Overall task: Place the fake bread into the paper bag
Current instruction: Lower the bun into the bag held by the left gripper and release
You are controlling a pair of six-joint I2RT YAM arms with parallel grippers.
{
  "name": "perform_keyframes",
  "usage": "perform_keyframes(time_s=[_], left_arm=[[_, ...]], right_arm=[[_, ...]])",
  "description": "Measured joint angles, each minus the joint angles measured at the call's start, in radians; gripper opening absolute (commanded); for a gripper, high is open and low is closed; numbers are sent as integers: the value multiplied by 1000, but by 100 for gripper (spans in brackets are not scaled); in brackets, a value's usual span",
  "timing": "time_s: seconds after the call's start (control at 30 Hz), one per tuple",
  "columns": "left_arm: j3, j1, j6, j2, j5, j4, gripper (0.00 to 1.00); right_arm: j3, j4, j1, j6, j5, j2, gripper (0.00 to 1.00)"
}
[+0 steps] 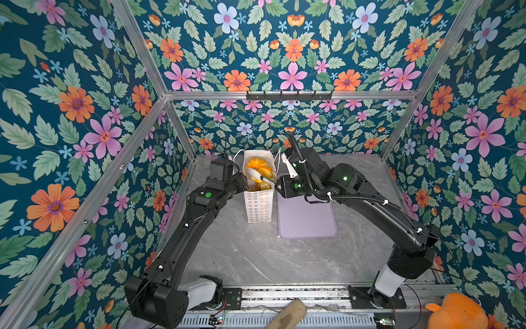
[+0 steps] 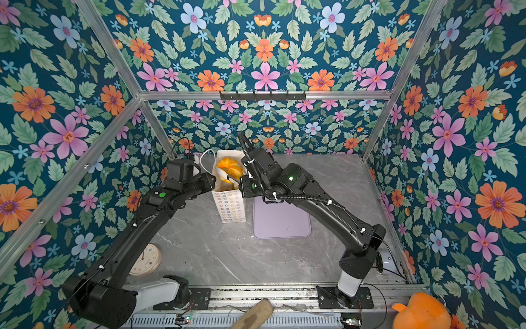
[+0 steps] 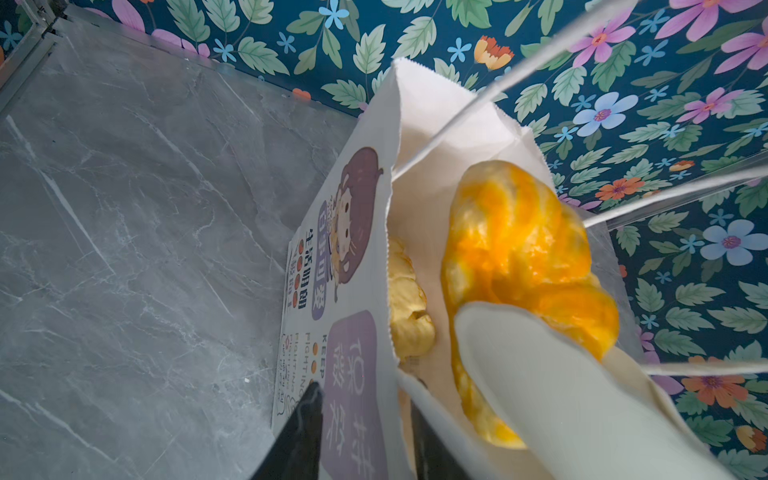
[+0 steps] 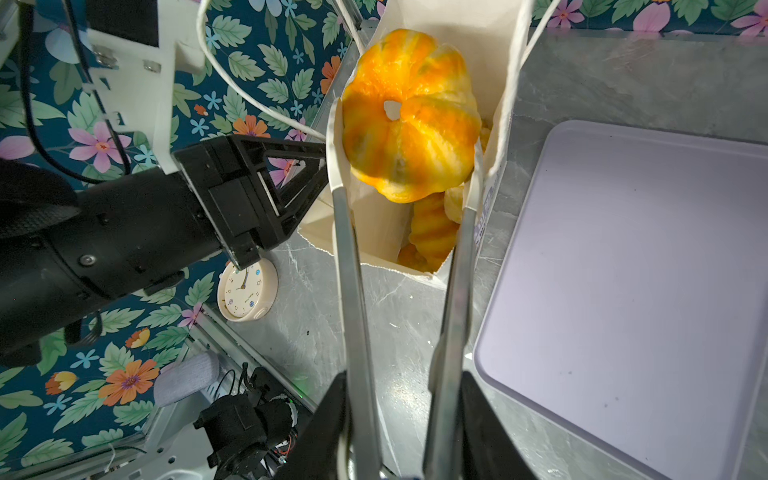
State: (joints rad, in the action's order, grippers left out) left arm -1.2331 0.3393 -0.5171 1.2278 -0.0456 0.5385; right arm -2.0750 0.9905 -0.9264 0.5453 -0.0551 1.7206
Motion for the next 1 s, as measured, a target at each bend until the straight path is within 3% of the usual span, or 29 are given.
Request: perform_keyframes(time_s=[0.53, 1.0], left_arm=[[-3, 0, -4, 6, 0, -6, 36], [-2, 0, -3, -9, 0, -7, 37]], right_arm=[[-155, 115, -14, -3, -30, 112, 34], [-252, 188, -24, -23, -41, 179, 44]])
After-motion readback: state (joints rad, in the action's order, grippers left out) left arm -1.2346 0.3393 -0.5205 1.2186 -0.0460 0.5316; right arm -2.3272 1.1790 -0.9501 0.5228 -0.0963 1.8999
